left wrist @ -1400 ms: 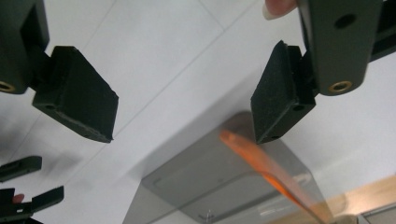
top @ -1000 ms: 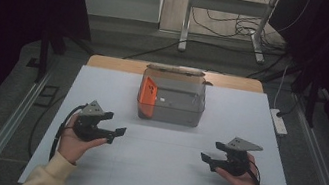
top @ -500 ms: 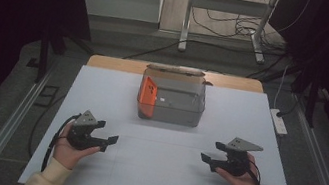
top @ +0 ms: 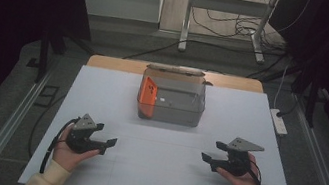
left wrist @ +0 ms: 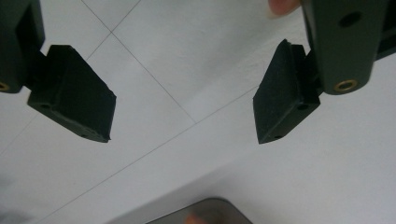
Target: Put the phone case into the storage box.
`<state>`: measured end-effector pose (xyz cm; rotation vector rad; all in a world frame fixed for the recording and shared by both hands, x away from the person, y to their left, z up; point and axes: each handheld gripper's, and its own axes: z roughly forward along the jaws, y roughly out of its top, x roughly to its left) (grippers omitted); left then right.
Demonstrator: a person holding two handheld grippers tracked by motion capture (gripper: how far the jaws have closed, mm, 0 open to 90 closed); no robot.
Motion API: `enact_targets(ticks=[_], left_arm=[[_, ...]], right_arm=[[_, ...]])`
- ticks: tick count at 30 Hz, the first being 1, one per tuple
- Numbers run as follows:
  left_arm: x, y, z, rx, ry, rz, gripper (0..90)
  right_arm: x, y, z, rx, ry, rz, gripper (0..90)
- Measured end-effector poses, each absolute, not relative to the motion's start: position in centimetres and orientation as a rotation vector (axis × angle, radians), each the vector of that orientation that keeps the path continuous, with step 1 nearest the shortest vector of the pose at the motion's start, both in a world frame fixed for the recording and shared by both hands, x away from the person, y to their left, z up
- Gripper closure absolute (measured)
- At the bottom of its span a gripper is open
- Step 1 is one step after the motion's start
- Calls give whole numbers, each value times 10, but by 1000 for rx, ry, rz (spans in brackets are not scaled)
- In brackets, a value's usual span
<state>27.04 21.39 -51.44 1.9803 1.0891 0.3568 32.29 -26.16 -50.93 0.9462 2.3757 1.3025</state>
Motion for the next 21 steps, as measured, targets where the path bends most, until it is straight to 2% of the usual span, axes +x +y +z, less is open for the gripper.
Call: enact_targets(ticks=[21], left_arm=[[270, 214, -512, 1954, 1090, 378, 210]], right_arm=[[322, -263, -508, 939, 2379, 1302, 240]])
